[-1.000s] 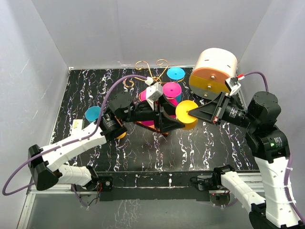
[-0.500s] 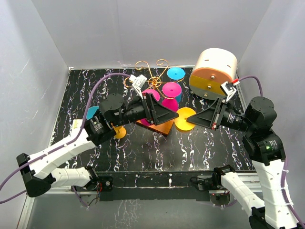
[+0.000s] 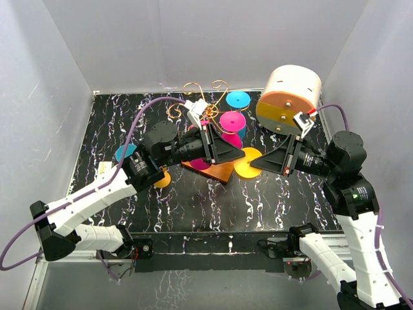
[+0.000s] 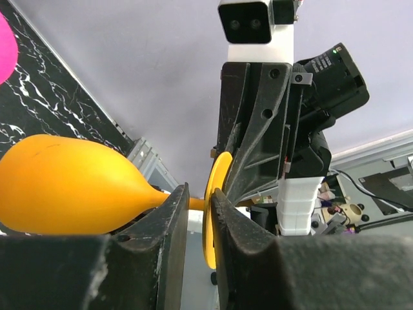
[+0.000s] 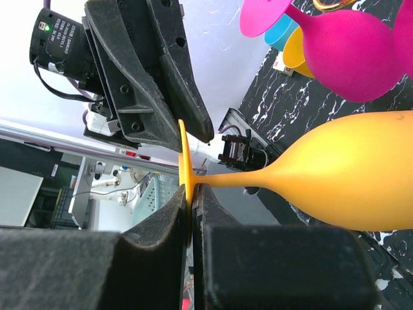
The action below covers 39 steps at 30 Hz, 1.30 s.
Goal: Place the wine glass upside down on the wine glass rack
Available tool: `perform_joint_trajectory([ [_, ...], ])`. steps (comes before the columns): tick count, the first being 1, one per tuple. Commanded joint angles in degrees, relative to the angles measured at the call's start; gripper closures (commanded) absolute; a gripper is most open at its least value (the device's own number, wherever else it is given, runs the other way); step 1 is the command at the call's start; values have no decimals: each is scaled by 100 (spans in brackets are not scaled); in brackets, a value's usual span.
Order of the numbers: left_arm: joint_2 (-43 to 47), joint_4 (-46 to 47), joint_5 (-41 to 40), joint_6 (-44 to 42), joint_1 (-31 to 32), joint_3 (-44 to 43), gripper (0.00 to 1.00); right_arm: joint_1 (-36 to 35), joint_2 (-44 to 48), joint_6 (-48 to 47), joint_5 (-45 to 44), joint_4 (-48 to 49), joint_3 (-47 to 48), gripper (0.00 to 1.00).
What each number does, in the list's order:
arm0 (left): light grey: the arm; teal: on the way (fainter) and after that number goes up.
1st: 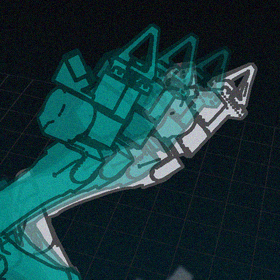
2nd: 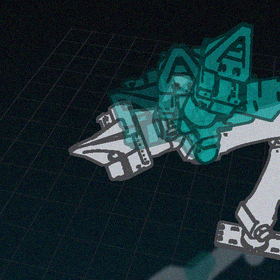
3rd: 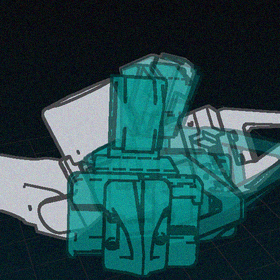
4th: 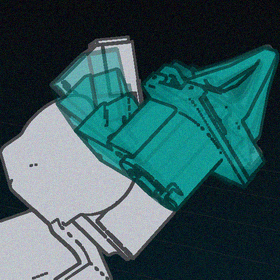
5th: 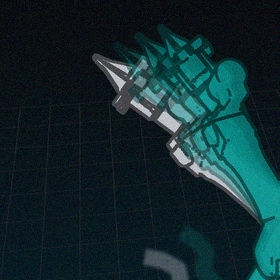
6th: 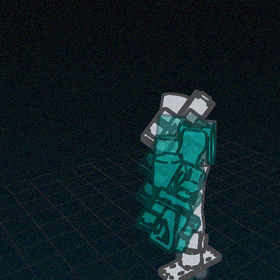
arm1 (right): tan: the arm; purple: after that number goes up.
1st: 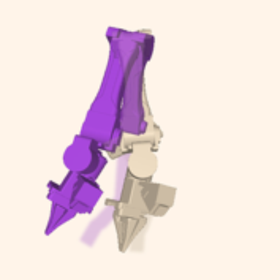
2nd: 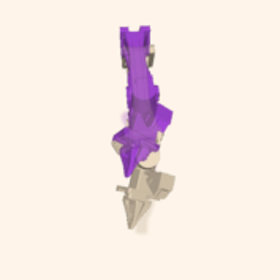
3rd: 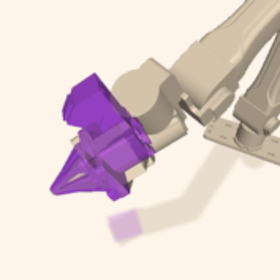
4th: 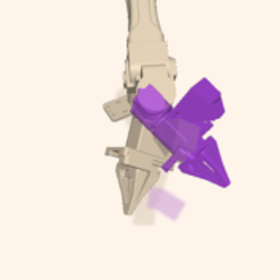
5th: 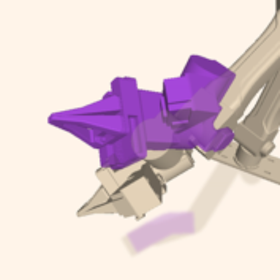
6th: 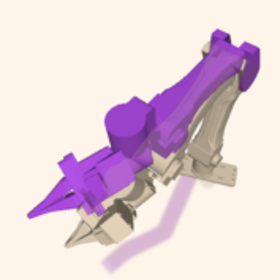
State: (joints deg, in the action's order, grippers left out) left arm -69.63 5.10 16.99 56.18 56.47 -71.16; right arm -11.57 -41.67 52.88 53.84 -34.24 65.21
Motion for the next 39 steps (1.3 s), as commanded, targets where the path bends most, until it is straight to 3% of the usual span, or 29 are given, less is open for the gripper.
perform_joint_trajectory([
  [1, -78, 51, 584, -10, 14, -302, 81, -12, -31, 52, 103, 646, 12, 100],
  [5, -147, 171, 900, -20, 15, -324, 82, -11, -82, 119, 102, 767, -45, 100],
  [8, -150, 227, 973, -40, 13, -309, 92, -12, -94, 168, 104, 832, -91, 100],
  [9, -148, 209, 954, -48, 13, -311, 100, -9, -94, 182, 94, 839, -100, 100],
  [11, -145, 118, 875, -46, 13, -340, 100, -12, -101, 179, 53, 826, -105, 100],
  [16, -10, -229, 605, 121, -2, -354, 100, -7, -81, 163, -87, 712, -92, 59],
  [18, 38, -717, 489, 271, -44, -440, 100, -12, -52, 132, -246, 648, -77, 48],
  [20, 82, -1380, 289, 378, -87, -564, 100, -11, -54, 90, -438, 537, 9, 45],
  [24, 333, -2307, 42, 542, -168, -602, 100, -12, -180, -145, -825, 238, 267, 43],
  [32, 1044, -3302, -310, 419, -246, -593, 100, -9, -439, -384, -1390, -113, 655, 43],
  [35, 1286, -3951, -1044, 266, -259, -760, 100, -12, -487, -463, -1456, -108, 718, 43],
  [39, 1616, -4977, -2774, 242, -256, -1047, 100, -11, -500, -559, -1590, -116, 747, 44],
])
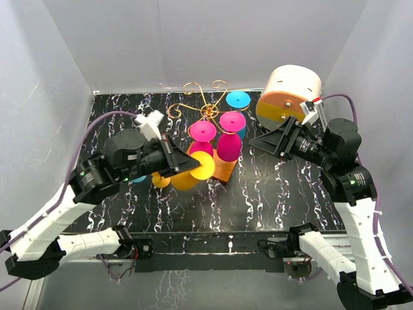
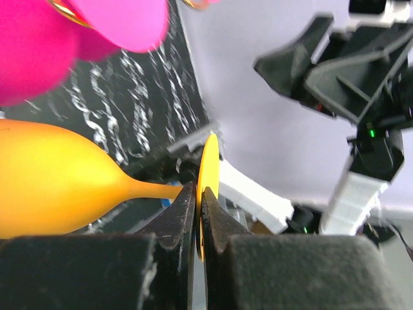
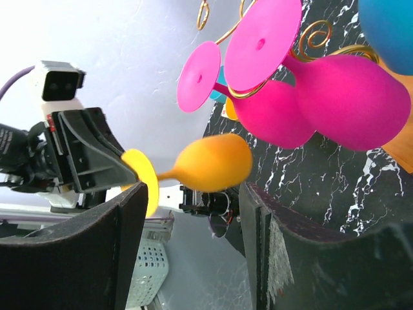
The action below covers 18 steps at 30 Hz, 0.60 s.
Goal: Place the wine glass upside down on the wine glass rack
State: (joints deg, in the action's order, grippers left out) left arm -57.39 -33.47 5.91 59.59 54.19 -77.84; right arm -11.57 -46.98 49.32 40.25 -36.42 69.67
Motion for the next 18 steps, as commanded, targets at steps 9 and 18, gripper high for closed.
perform_joint_trajectory([
  [9, 1064, -654, -4029, -53, -24, -100, 100, -7, 110, -90, -474, 96, 142, 45],
  [18, 343, 358, -4425, -431, -24, -112, 100, -12, 110, -89, -550, 59, 100, 46],
])
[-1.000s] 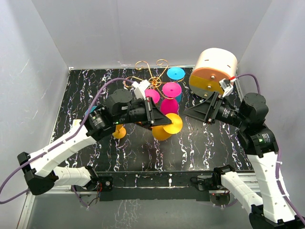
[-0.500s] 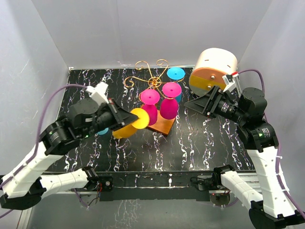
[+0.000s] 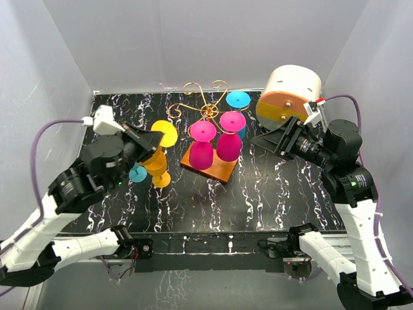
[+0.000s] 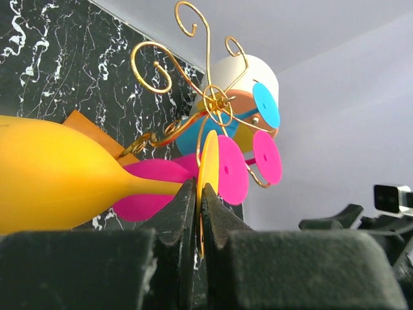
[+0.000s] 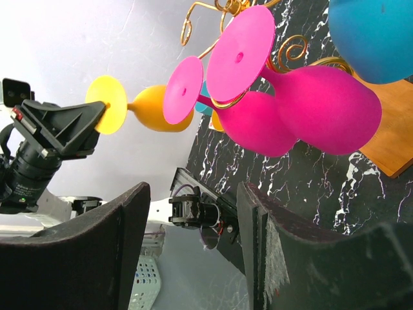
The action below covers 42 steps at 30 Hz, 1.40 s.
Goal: Place the wine glass upside down on the wine glass rack
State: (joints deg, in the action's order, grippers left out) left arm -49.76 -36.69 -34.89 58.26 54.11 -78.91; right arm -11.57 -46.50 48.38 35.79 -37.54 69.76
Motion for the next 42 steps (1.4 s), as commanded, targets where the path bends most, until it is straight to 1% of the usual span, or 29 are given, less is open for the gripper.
perform_joint_trajectory([
  [1, -523, 753, -324, -308, -14, -16, 100, -12, 62, 10, -109, 162, 87, 46],
  [6, -872, 1076, -332, -334, -78, -53, 100, -11, 134, 6, -173, 92, 76, 46],
  [10, -1048, 1414, -55, -262, -354, 4, 100, -12, 184, 10, -203, 83, 9, 46],
  [16, -1254, 1858, 830, 142, -1076, 241, 100, -12, 212, 8, -222, 87, -26, 46],
  [20, -1371, 2121, 1763, 460, -1542, 376, 100, -12, 203, -20, -264, 40, -24, 46],
  [23, -1420, 2334, 2333, 760, -1783, 565, 100, -11, 199, -53, -298, 11, -24, 46],
  [27, -1502, 2604, 2889, 1088, -2029, 802, 100, -12, 179, -72, -329, 18, -33, 46],
  [32, -1683, 3037, 3507, 1286, -2342, 954, 100, -7, 144, -107, -336, 10, -41, 46],
  [36, -1771, 3176, 3687, 1320, -2479, 942, 100, -9, 150, -136, -386, -7, -41, 46],
  [42, -1875, 3215, 3728, 1232, -2695, 796, 100, -11, 134, -191, -429, -27, -83, 46],
])
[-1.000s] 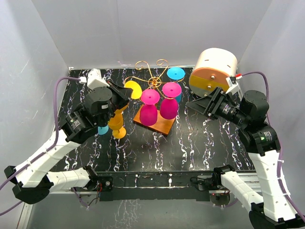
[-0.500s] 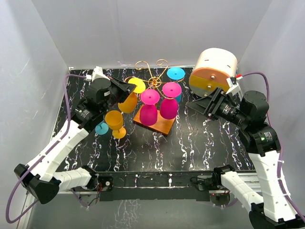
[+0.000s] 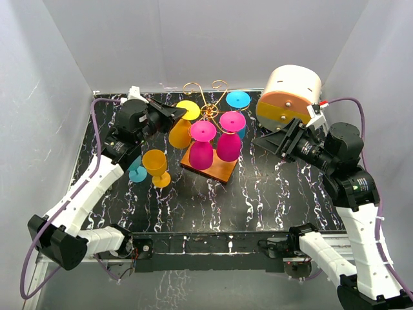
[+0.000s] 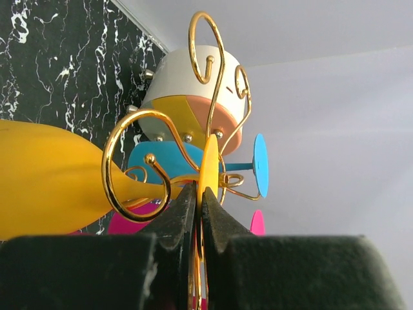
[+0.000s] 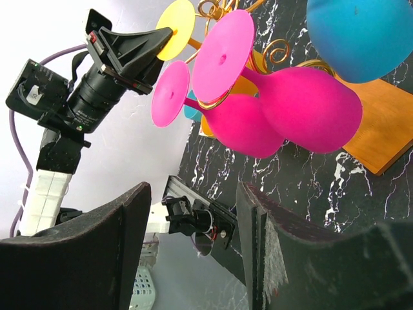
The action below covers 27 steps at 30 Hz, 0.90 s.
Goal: Place the wine glass upside down on the wine glass rack
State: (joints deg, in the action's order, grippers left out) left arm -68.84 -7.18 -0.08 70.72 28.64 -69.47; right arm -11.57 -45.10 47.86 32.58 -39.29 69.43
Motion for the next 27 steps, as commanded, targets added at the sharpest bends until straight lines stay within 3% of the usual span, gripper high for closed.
perform_joint_trajectory([
  [1, 10, 288, 272, -16, -183, -158, 100, -12, -5, -136, -116, 149, -57, 46],
  [27, 16, 543, 852, -317, -928, -212, 100, -10, -74, -97, -137, 229, -131, 47],
])
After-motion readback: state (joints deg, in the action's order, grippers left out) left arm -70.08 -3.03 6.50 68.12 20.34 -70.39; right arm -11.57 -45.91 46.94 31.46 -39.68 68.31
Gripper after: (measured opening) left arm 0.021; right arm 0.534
